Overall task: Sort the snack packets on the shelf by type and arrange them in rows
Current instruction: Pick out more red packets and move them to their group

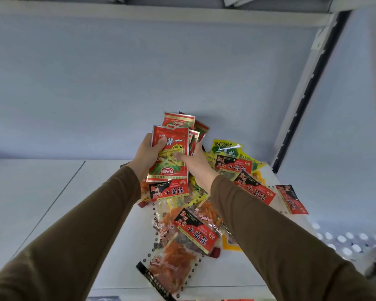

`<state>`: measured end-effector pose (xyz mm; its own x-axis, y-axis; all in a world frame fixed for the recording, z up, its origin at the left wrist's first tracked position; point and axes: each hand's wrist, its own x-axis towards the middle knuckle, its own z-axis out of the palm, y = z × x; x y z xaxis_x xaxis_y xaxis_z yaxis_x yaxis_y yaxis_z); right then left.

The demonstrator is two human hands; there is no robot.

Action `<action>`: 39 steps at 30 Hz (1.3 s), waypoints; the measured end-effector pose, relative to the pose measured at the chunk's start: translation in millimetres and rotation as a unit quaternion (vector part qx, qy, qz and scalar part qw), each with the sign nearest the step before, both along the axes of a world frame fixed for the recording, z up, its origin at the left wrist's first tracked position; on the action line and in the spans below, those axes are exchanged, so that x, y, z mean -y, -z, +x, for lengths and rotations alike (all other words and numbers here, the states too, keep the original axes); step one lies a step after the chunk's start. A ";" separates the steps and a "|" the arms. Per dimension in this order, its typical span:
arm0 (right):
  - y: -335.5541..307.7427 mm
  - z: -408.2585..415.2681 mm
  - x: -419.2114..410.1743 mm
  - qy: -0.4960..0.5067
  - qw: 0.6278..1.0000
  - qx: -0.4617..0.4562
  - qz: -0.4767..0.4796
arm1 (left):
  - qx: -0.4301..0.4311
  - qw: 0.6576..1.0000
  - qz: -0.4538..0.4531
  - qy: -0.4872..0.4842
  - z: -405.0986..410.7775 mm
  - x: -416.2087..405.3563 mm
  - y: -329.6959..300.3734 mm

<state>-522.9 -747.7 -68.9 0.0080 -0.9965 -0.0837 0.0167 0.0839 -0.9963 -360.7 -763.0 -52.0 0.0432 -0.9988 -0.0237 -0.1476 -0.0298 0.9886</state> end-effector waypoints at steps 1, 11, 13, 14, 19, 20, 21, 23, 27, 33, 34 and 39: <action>0.2 2.1 0.2 -0.003 1.000 -0.002 -0.007 | -0.012 1.000 -0.011 -0.002 1.3 -0.9 0.0; -42.8 18.2 13.7 -0.012 0.994 -0.024 -0.106 | -0.098 0.992 -0.079 0.012 13.0 -10.6 -29.3; -58.6 21.7 17.1 -0.016 0.992 -0.020 -0.121 | -0.077 0.992 -0.094 0.037 17.0 -11.9 -40.3; -65.1 23.0 17.4 -0.021 0.992 -0.026 -0.123 | -0.072 0.992 -0.095 0.048 19.0 -13.3 -45.6; -81.3 31.9 2.7 -0.071 0.988 -0.054 -0.128 | -0.125 0.986 -0.035 0.100 31.1 -27.4 -50.8; -81.4 33.3 -2.2 -0.082 0.987 -0.057 -0.123 | -0.143 0.984 -0.014 0.101 33.4 -31.3 -47.0; -80.7 34.4 -7.3 -0.092 0.987 -0.056 -0.116 | -0.161 0.982 0.006 0.101 35.2 -35.4 -42.0; -76.5 35.8 -15.8 -0.105 0.988 -0.053 -0.103 | -0.194 0.976 0.037 0.090 38.2 -44.0 -32.1; -59.8 35.6 -32.5 -0.127 0.988 -0.041 -0.081 | -0.247 0.964 0.078 0.065 41.3 -58.1 -15.6; -34.9 11.4 -26.0 0.089 0.993 0.005 -0.075 | -0.274 0.957 0.087 0.037 51.0 -73.4 -0.6; -33.4 5.1 -21.5 0.133 0.989 0.029 -0.056 | -0.277 0.957 0.087 0.029 53.4 -75.0 1.3; -28.9 -6.0 0.1 0.130 0.988 0.069 0.040 | -0.288 0.954 0.089 0.008 61.1 -80.4 6.3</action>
